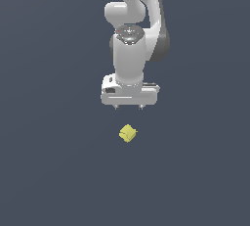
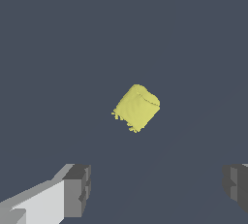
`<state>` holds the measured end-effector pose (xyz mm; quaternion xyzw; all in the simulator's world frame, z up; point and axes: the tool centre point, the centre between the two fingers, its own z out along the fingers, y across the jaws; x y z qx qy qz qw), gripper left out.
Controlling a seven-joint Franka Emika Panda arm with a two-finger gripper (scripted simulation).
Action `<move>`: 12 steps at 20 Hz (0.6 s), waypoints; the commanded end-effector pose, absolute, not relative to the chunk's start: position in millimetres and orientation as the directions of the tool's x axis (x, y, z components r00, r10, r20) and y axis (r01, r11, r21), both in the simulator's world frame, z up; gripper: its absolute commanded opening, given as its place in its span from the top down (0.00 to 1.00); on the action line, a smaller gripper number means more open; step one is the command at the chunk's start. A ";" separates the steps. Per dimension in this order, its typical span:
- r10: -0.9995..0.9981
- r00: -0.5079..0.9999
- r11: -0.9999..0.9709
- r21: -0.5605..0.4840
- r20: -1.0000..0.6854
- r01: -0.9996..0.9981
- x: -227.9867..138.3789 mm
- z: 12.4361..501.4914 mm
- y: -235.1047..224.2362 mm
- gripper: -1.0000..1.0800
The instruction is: Pick up the object and move it to a goal position.
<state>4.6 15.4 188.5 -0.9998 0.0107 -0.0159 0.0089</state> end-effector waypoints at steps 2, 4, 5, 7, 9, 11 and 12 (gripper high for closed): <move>-0.021 0.999 -1.000 -0.017 0.031 -0.020 4.6 188.6 15.1 0.04; -0.015 0.999 -1.000 -0.012 0.031 -0.015 5.0 189.2 12.7 0.04; -0.011 0.999 -1.000 -0.008 0.031 -0.010 5.3 189.8 10.6 0.04; 0.002 1.000 -1.000 0.003 0.030 0.002 5.9 191.3 5.4 0.04; 0.011 1.000 -1.000 0.011 0.029 0.011 6.2 192.4 2.0 0.04; 0.015 0.999 -1.000 0.013 0.029 0.014 6.2 192.9 1.0 0.04; 0.015 0.999 -1.000 0.013 0.029 0.014 6.2 192.8 1.6 0.04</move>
